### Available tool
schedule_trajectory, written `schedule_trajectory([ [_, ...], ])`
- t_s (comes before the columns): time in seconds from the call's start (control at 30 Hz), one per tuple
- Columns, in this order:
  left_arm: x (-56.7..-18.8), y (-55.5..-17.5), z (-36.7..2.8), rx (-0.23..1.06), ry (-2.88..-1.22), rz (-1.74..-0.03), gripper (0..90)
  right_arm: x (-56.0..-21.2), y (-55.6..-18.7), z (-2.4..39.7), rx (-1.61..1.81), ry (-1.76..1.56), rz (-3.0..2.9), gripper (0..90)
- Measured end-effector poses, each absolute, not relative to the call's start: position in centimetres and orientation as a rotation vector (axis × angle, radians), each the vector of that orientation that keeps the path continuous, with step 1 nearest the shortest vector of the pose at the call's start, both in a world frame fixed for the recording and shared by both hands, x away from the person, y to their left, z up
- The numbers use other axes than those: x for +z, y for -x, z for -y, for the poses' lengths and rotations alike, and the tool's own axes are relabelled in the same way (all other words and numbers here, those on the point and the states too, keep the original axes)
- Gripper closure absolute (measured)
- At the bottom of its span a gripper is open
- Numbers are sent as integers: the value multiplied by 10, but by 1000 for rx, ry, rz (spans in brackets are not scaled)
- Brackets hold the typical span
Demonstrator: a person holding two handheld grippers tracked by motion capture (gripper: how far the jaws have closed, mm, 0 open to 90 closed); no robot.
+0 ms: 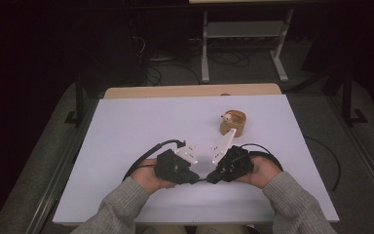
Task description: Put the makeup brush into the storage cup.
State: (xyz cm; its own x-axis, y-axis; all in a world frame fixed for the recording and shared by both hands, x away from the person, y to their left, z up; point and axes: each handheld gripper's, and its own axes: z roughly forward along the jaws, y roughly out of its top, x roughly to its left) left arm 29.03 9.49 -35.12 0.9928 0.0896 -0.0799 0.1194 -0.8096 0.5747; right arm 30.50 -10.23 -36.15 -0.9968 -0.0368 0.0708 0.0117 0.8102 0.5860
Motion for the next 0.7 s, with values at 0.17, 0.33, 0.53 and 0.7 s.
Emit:
schedule_trajectory([
  [0.17,-353,-289,-98,-74,-2534,-146,753,-359,-299,105,-969,-39,2950,848],
  [0.33,-354,-290,-105,-77,-2539,-156,758,-353,-296,115,-1010,-35,2967,848],
  [0.53,-354,-288,-104,-84,-2558,-112,842,-352,-292,123,-1049,-32,2969,847],
  [0.7,-356,-287,-99,-75,-2600,-90,851,-356,-293,119,-1016,39,2972,733],
])
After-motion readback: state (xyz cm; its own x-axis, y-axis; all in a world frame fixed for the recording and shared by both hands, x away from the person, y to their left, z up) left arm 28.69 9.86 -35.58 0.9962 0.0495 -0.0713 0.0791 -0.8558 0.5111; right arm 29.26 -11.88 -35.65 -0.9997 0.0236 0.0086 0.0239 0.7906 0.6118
